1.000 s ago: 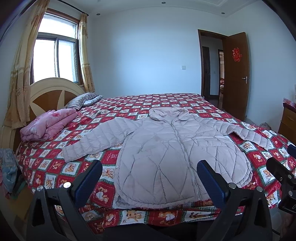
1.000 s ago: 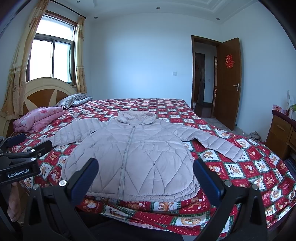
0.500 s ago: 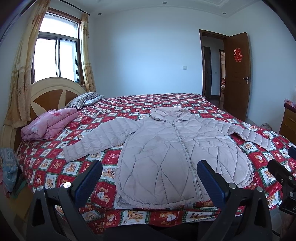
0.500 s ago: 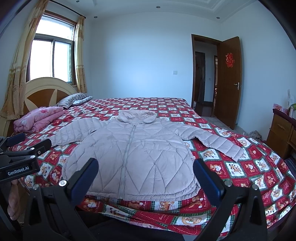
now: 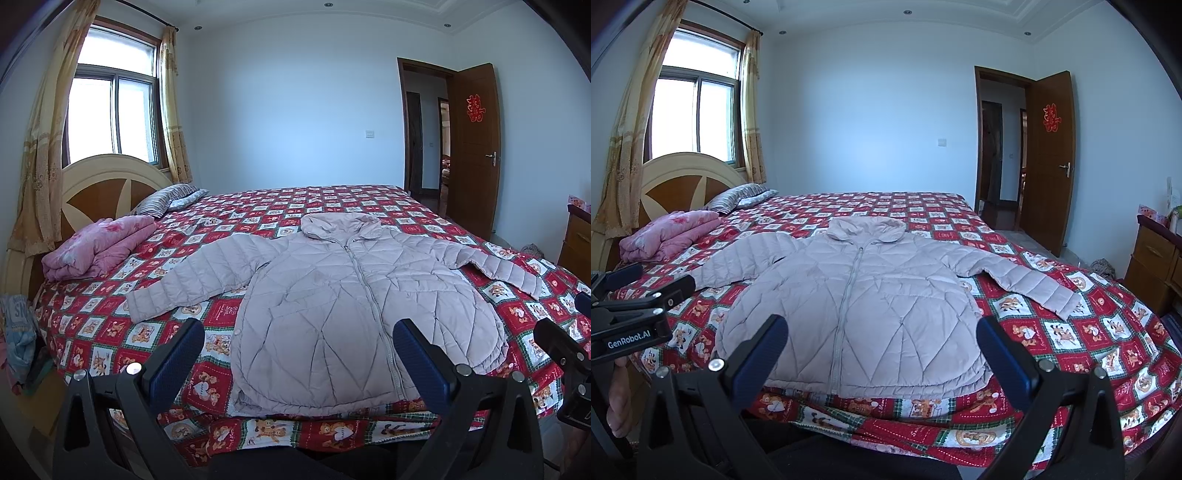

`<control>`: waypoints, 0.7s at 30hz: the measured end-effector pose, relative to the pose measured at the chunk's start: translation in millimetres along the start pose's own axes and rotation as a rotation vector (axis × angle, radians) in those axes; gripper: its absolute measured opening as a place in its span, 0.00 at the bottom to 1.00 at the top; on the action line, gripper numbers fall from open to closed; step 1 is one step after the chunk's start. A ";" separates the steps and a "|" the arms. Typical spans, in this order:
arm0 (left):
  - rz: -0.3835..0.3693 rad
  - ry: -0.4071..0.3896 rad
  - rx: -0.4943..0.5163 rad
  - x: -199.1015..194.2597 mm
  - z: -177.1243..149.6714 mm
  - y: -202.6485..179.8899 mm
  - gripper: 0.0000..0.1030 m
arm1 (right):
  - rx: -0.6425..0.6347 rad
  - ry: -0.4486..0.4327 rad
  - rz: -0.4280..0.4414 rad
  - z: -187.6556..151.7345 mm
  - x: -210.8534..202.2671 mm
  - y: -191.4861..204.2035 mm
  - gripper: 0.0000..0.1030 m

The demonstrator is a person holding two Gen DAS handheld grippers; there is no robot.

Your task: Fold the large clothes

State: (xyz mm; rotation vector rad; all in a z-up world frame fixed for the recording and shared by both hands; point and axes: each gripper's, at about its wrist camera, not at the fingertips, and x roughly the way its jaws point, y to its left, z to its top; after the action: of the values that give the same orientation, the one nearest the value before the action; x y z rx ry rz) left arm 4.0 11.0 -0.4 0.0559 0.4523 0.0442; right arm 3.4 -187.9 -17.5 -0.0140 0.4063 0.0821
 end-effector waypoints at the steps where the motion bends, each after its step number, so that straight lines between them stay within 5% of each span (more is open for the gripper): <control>1: 0.000 0.001 0.000 0.1 0.3 0.0 0.99 | 0.001 -0.001 0.000 0.4 0.1 -0.3 1.00; 21: 0.004 0.006 -0.002 4.4 0.2 4.4 0.99 | 0.003 0.005 0.001 1.3 1.6 -1.3 1.00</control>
State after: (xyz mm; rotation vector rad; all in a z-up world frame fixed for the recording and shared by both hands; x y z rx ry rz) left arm 7.8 15.6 -1.9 0.0543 0.4583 0.0486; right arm 5.5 -189.0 -16.9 -0.0106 0.4110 0.0825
